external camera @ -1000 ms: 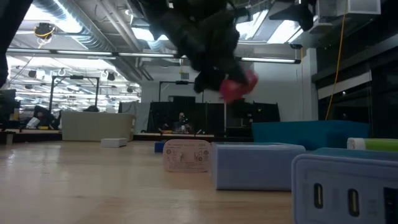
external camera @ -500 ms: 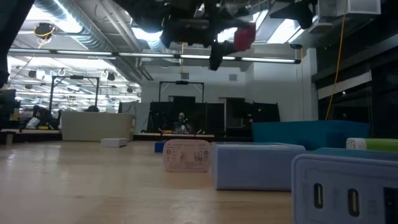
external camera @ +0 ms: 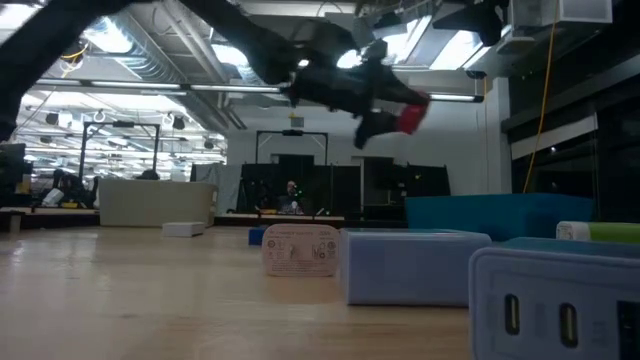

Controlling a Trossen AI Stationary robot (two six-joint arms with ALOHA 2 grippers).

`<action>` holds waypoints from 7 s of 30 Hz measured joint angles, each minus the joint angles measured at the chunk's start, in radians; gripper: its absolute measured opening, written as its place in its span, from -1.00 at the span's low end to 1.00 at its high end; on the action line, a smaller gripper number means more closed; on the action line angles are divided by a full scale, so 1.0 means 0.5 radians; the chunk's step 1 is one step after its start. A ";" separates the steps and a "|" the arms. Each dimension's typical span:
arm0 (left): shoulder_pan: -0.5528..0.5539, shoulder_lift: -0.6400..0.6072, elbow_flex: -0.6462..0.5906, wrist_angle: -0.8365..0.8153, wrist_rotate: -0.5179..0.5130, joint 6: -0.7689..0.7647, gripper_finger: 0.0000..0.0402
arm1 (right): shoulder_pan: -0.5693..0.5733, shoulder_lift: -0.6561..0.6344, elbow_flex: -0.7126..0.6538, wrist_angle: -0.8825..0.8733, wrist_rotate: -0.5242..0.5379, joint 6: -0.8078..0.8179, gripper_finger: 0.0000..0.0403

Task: Pick & Place Office items
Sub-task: Put the red charger adapter into the blue bin, then put the bottom green charger adapter into the blue bin

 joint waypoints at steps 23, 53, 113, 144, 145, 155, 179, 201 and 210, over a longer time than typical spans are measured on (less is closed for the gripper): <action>0.121 1.160 1.424 -0.217 -0.126 0.003 0.01 | 0.002 0.000 0.001 -0.009 -0.023 0.126 0.37; -0.001 0.694 1.428 -0.938 -0.133 0.701 0.47 | 0.002 0.000 0.001 0.052 -0.124 0.138 0.37; -1.682 -0.123 0.302 -2.219 -1.034 -0.883 0.50 | 0.042 0.008 0.001 0.038 -0.505 0.100 0.37; -2.213 0.108 0.299 -1.698 -1.034 -1.356 0.47 | 0.104 0.008 0.001 0.037 -0.689 0.048 0.37; -2.214 0.109 0.299 -1.688 -1.028 -1.332 0.47 | 0.104 0.008 0.001 0.036 -0.689 0.048 0.37; -2.223 0.171 0.302 -1.678 -0.971 -1.268 0.47 | 0.104 0.008 0.001 0.037 -0.688 0.040 0.37; -2.216 0.328 0.307 -1.678 -0.922 -1.176 0.28 | 0.104 0.009 0.001 0.032 -0.697 0.009 0.37; -2.140 0.337 0.322 -1.639 -0.900 -0.935 0.27 | 0.104 0.037 0.001 0.032 -0.703 0.009 0.37; -2.141 0.337 0.327 -1.688 -0.863 -0.934 0.21 | 0.104 0.037 0.001 0.031 -0.704 0.009 0.37</action>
